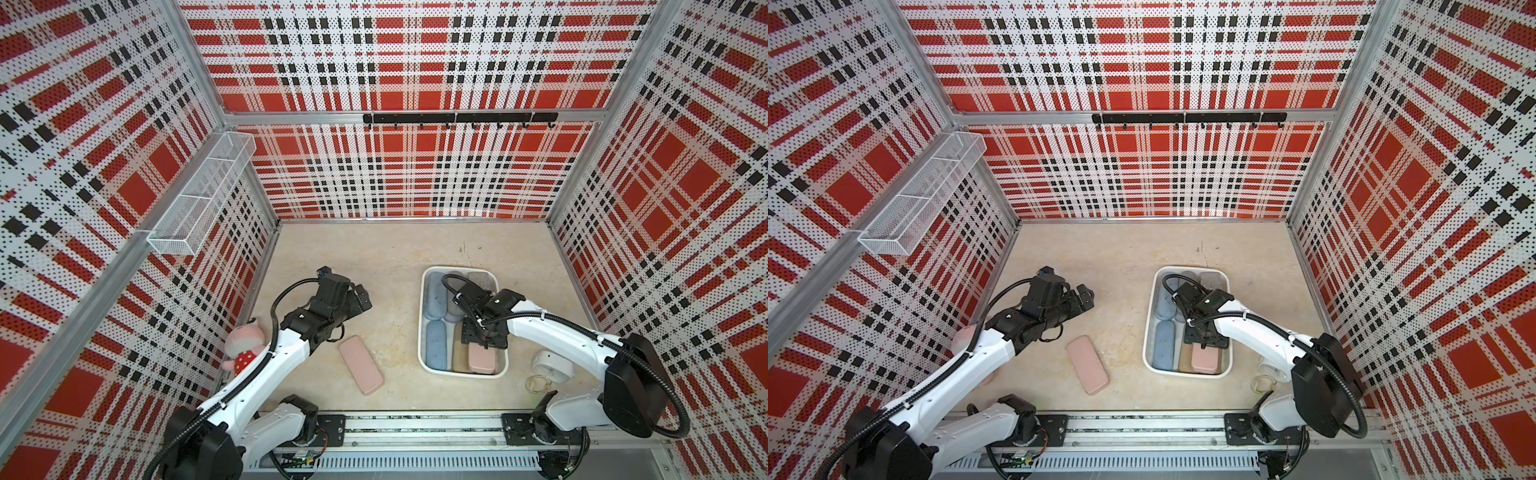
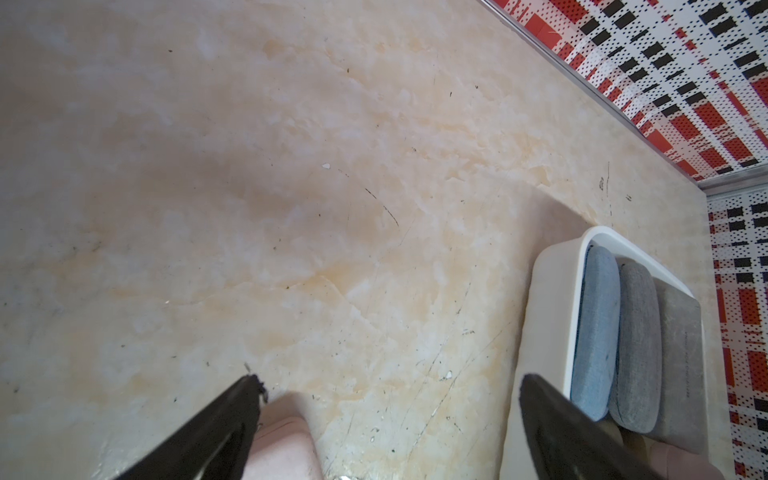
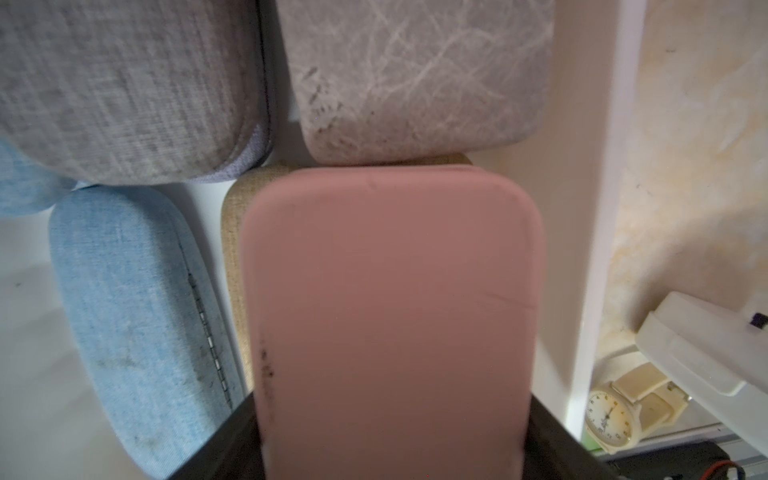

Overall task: Put the glasses cases into the storage boxes
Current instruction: Place the glasses case in the storage box.

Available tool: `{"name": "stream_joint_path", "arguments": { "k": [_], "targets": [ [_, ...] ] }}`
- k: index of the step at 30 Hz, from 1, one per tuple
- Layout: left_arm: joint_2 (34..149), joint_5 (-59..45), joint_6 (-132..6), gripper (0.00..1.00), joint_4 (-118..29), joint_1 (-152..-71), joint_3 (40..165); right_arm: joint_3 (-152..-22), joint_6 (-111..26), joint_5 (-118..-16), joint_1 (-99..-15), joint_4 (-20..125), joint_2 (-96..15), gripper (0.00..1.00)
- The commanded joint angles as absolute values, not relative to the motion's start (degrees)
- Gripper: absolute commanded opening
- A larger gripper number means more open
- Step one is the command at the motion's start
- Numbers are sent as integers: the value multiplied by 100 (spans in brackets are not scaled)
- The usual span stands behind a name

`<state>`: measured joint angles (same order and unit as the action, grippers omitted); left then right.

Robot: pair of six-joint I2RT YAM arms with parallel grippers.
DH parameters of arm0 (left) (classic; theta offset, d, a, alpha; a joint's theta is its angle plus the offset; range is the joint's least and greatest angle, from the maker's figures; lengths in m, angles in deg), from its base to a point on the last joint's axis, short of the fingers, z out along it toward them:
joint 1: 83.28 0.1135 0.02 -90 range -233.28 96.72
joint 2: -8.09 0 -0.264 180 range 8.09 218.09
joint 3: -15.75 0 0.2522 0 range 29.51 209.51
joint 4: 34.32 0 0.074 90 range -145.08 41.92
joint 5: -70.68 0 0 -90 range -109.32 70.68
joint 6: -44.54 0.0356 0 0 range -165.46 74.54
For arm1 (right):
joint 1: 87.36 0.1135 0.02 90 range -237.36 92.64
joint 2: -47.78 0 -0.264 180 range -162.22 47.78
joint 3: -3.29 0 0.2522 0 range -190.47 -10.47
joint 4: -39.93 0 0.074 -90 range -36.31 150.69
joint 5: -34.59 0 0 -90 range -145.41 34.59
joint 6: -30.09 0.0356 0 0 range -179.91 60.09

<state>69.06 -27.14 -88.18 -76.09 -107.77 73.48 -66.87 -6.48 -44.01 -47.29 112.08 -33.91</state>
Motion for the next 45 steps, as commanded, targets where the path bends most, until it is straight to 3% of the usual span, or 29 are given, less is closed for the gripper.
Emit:
{"name": "stream_joint_path", "arguments": {
  "k": [1,6,14,20,29,40,45],
  "targets": [
    [6944,-2776,-8842,100,-7524,-10815,7300,-6856,-836,-4221,-4790,11089,-3521,70],
    [6970,-2782,-8853,100,-7524,-10815,7286,-6874,-945,-4120,-4799,11031,-3656,72],
    [6970,-2806,-8931,99,-7525,-10838,7171,-6874,-964,-4033,-4799,11034,-3726,87],
    [6952,-3046,-9158,98,-7706,-11133,7108,-7023,-887,-3948,-4790,11264,-3484,88],
    [6770,-3816,-10162,98,-8596,-12287,6991,-7790,-646,-3708,-4322,11779,-3031,88],
    [6559,-3406,-10871,98,-9318,-13179,6683,-8383,-309,-3433,-3841,11780,-3026,88],
    [6487,-3140,-11078,98,-9314,-13214,6295,-8421,-284,-3407,-3816,11669,-3004,88]
  ]
}}
